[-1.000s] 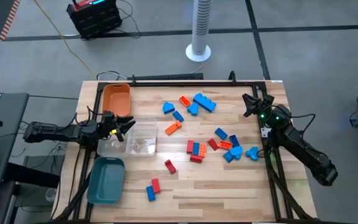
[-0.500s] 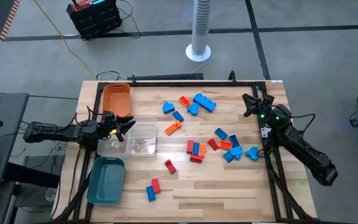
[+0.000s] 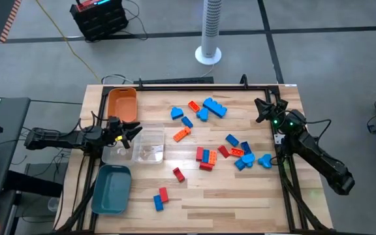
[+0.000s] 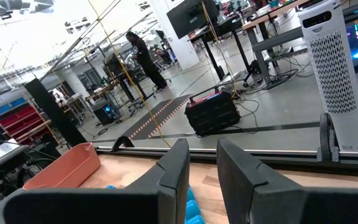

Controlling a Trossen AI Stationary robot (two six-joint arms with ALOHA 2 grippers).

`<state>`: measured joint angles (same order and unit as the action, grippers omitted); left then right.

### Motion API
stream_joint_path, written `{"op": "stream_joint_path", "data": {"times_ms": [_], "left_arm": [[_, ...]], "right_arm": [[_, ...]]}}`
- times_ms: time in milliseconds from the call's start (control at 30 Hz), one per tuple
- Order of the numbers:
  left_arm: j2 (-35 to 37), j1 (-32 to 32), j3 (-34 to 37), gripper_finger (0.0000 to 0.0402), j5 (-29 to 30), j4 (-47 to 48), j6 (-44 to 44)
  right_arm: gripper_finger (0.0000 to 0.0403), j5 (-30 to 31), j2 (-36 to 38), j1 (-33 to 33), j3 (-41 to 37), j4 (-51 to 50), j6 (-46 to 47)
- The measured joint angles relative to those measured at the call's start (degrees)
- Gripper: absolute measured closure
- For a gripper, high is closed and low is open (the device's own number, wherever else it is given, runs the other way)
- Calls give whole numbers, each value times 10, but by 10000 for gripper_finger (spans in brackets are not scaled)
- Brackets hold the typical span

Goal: Sort blocks
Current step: Put the light blue game piece into the right transparent bin

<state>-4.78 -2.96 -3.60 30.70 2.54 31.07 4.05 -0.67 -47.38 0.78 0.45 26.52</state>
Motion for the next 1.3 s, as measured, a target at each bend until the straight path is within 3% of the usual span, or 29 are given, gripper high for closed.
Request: {"op": "stream_joint_path", "data": {"times_ms": [467, 833, 1033, 1200, 1300], "left_arm": [[-1, 0, 0, 220, 0, 0, -43], [-1, 0, 0, 220, 0, -1, -2], [-1, 0, 0, 220, -11, -5, -10], [-7, 0, -30, 220, -73, 11, -88], [-29, 0, -76, 220, -73, 12, -129]], "right_arm": [[305, 0, 0, 0, 0, 0, 0], [305, 2, 0, -4, -2, 19, -37], [305, -1, 0, -3, -2, 28, 41], [305, -123, 0, -2, -1, 77, -25], [305, -141, 0, -1, 16, 81, -50]]}}
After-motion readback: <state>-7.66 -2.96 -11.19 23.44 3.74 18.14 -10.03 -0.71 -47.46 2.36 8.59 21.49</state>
